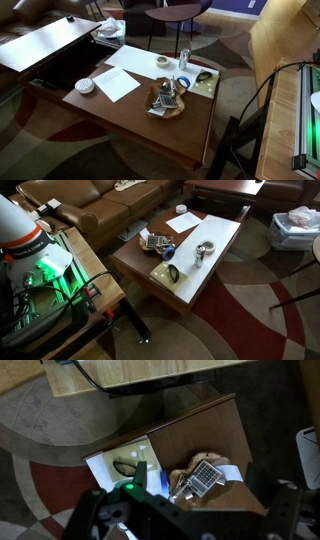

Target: Remove the calculator from the wooden bowl and put it on the table

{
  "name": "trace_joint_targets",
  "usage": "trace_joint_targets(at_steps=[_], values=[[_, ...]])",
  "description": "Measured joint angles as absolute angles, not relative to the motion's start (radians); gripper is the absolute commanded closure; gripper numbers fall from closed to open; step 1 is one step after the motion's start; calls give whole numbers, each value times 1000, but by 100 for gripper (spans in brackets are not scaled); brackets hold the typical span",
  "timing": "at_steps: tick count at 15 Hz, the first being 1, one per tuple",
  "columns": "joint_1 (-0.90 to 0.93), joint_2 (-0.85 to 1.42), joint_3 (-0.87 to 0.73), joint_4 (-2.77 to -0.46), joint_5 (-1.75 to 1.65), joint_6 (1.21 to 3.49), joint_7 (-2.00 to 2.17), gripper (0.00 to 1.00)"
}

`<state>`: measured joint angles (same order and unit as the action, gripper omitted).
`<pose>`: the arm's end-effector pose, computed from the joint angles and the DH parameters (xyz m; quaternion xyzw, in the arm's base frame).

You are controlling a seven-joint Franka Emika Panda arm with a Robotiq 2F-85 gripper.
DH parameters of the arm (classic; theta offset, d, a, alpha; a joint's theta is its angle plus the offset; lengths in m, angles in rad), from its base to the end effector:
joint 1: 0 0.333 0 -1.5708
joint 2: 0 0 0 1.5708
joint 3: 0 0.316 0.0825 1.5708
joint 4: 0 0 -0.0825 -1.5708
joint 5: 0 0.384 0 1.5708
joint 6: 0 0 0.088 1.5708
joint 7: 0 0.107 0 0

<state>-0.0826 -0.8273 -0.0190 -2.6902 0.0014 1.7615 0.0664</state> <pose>0.2900 -0.0294 0.4606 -0.9954 0.0805 0.0506 0.0084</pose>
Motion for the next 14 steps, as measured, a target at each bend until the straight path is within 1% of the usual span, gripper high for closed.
trace_joint_targets(at_steps=[10,12,14], values=[[-80,-822,-19,-2690,9,1769,63,0],[-53,-791,-17,-2694,54,1821,52,0],[0,-709,6,-2698,121,1898,54,0]])
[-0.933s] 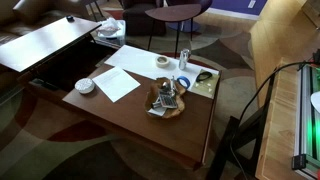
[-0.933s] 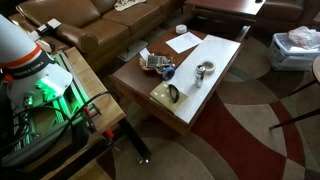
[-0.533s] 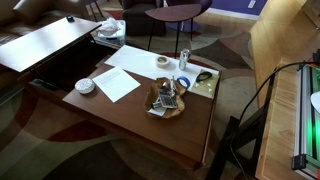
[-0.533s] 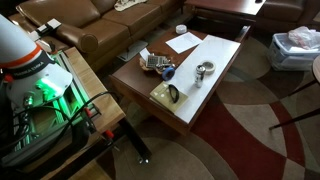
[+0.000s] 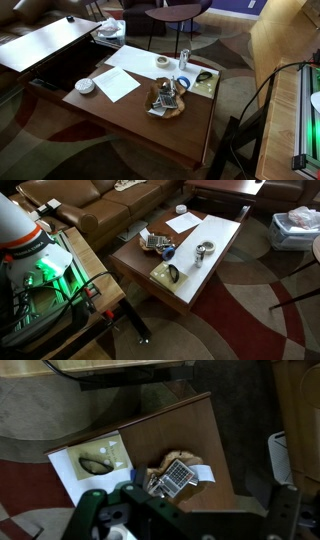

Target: Remove the calculator from the wooden bowl and put it on the table

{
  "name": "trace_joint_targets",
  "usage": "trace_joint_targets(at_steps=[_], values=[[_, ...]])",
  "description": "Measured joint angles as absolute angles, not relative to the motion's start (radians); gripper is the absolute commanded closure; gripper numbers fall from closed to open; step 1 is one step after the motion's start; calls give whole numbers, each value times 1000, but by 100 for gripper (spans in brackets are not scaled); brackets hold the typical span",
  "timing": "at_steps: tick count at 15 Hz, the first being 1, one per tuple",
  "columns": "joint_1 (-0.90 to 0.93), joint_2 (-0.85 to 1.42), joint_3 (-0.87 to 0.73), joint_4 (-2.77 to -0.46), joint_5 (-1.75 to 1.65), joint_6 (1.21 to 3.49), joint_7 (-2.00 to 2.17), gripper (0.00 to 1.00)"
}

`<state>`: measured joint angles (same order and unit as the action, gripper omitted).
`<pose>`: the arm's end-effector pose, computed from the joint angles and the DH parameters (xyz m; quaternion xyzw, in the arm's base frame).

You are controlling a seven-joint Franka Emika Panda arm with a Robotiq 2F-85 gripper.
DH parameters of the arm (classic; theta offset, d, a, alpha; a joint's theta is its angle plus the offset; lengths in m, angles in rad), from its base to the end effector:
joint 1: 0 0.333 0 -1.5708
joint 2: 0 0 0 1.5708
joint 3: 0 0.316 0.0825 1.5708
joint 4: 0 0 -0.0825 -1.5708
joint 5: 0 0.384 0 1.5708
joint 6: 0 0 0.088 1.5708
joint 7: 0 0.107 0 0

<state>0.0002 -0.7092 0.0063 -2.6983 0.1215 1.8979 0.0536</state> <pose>0.3193 0.0109 0.4318 -0.9964 0.0464 0.0470 0.0531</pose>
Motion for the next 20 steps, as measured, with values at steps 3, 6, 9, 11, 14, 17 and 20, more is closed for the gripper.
trace_joint_targets(at_steps=[3,6,9,11,14,17,20], values=[[70,-539,81,-2677,179,2016,90,0],[98,-363,158,-2602,180,2116,191,0],[98,-206,184,-2509,180,2167,266,0],[98,-196,181,-2505,179,2167,265,0],[99,-223,181,-2514,179,2167,265,0],[90,-206,179,-2496,171,2159,357,0],[67,-73,177,-2407,130,2183,521,0]])
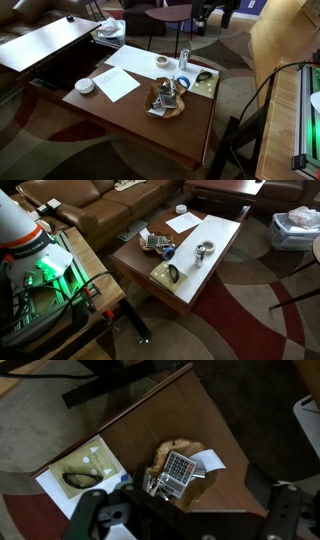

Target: Remove the calculator from the wooden bowl and put it on the table

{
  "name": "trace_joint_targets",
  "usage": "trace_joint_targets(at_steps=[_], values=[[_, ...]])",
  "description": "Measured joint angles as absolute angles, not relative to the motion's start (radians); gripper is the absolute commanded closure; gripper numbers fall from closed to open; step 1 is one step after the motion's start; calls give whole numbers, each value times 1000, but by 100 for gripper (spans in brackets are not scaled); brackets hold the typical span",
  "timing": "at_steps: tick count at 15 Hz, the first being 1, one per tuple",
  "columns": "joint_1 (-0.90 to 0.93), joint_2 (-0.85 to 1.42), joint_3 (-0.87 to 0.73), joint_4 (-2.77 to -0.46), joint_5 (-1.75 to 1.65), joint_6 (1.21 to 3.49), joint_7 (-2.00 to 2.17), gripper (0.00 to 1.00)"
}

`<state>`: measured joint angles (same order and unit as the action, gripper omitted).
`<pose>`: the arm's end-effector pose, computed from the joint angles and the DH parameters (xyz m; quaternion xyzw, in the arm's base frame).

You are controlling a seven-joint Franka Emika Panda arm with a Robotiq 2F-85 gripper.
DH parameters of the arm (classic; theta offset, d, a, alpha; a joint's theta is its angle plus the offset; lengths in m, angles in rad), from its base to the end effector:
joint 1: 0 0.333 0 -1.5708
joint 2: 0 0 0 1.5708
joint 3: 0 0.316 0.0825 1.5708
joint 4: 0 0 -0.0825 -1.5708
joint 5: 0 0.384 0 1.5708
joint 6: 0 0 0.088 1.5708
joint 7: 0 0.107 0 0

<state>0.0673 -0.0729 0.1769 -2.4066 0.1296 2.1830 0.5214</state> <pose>0.4501 0.1168 0.3291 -0.9800 0.1789 0.0863 0.0123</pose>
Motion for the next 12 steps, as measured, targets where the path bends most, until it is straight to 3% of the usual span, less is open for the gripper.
trace_joint_targets(at_steps=[12], values=[[201,639,36,-1872,-23,2174,1157,0]])
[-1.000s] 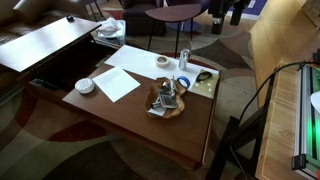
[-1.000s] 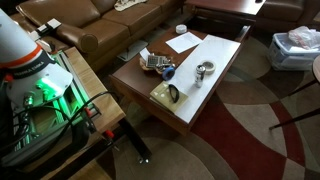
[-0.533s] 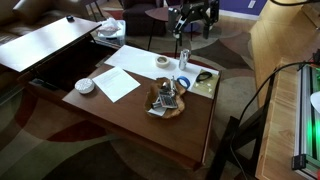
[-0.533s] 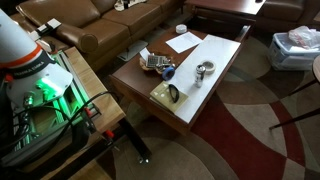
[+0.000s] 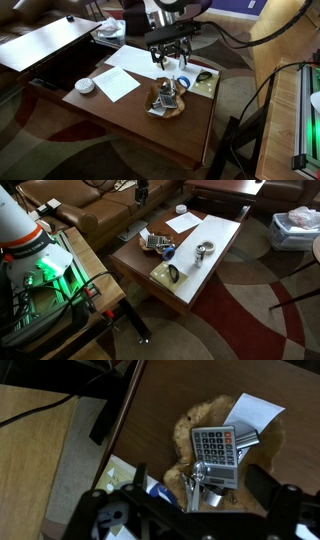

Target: Remove the calculator from the wooden bowl and put it on the table

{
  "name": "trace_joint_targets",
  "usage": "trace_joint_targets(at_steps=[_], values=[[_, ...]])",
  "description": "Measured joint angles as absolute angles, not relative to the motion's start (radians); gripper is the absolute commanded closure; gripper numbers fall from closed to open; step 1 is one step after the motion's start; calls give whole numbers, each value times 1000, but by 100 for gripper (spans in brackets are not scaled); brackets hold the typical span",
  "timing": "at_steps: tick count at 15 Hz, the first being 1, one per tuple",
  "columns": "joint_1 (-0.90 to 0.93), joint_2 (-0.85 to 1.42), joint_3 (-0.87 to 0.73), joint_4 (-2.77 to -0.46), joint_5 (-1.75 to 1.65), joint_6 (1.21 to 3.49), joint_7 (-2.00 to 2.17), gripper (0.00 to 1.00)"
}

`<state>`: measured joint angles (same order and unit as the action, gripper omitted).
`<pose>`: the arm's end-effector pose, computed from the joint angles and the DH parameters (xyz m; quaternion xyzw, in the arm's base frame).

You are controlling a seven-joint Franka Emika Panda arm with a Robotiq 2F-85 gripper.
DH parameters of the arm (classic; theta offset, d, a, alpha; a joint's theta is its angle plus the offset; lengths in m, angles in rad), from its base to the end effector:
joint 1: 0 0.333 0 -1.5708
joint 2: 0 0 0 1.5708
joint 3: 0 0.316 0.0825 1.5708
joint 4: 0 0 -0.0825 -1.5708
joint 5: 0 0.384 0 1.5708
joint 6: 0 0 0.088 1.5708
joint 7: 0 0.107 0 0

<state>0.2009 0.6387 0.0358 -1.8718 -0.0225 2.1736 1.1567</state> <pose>0.5792 0.1386 0.1463 0.8861 -0.4322 -0.1303 0.1051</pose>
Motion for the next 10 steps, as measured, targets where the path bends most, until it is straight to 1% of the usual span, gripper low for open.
trace_joint_targets(at_steps=[2,7,10], values=[[202,673,32,-1836,-22,2163,1161,0],[206,675,26,-1820,-22,2155,1168,0],[249,757,-12,-1755,-50,2172,1212,0]])
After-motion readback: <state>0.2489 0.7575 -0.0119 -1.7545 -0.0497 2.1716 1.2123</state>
